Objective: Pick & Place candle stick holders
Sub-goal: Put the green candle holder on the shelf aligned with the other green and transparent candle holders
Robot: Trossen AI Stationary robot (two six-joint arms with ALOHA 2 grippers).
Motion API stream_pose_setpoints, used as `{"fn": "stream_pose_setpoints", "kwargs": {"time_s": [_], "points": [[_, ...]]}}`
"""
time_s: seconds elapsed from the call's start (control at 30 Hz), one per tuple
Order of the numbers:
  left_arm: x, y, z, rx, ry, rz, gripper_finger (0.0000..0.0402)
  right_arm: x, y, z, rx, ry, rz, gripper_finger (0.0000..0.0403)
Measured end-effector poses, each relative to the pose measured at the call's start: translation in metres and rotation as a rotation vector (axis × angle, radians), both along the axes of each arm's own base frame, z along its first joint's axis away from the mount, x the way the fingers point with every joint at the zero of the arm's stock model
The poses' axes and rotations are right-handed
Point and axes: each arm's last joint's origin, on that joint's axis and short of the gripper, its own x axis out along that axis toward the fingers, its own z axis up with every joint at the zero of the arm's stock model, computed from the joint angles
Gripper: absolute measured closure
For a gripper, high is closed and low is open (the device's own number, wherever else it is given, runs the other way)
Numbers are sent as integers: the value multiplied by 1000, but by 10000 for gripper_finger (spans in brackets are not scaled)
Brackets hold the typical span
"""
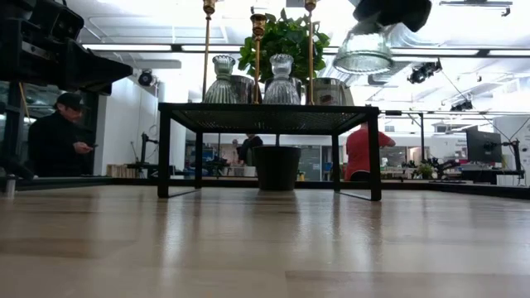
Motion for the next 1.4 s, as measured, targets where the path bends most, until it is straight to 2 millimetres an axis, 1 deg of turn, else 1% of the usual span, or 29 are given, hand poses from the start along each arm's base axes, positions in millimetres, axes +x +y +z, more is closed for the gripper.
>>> {"fn": "stream_pose_setpoints", "kwargs": {"time_s": [0.13,0.27,0.43,0.6,0.7,0.87,1.07,1.27,1.4], "points": [[0,0,0,0,0,0,402,7,-18,7,-28,-9,-72,274],[0,0,0,0,0,0,402,14,-40,7,-23,-5,-158,281],[0,0,0,0,-1,0,402,19,-68,7,-3,2,-250,271],[0,0,0,0,0,0,402,21,-88,4,42,35,-284,279],[0,0,0,0,0,-1,402,20,-94,2,71,59,-300,280],[0,0,0,0,0,0,402,16,-101,-4,127,125,-326,267],[0,0,0,0,0,0,402,22,-103,-7,126,130,-303,280],[0,0,0,0,0,0,402,29,-107,-10,119,126,-303,265],[0,0,0,0,0,-1,402,29,-109,-10,115,125,-308,271]]}}
